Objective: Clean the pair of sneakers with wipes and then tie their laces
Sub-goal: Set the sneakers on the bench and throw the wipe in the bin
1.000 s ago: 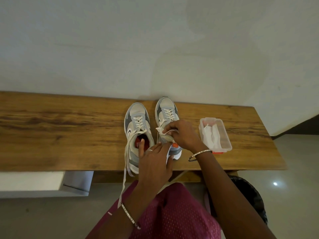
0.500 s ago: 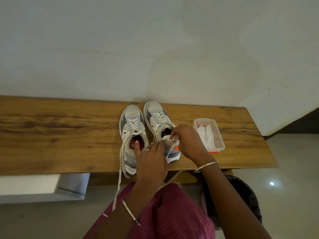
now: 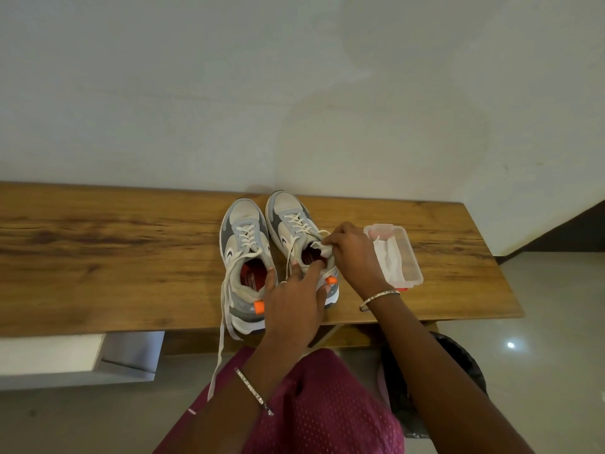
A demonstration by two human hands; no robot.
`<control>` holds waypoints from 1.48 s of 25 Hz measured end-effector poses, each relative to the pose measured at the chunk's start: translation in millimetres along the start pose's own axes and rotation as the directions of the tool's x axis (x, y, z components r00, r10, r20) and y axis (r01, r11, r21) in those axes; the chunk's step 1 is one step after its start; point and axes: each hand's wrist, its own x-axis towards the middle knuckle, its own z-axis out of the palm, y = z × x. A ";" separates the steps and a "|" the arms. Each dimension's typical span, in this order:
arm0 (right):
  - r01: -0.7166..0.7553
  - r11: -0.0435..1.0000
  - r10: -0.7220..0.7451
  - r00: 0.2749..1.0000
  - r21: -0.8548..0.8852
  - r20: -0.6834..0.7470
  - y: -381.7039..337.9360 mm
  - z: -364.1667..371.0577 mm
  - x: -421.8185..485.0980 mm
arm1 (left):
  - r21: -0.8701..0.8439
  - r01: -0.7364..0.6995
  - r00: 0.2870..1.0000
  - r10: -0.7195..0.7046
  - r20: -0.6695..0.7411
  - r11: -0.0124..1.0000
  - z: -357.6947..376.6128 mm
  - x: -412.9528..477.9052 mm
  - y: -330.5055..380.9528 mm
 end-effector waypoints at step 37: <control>-0.351 -0.139 0.908 0.328 0.926 0.260 156.3 -9.5 -335.4 | -0.628 0.618 0.699 0.035 0.714 0.473 139.4 -111.0 210.6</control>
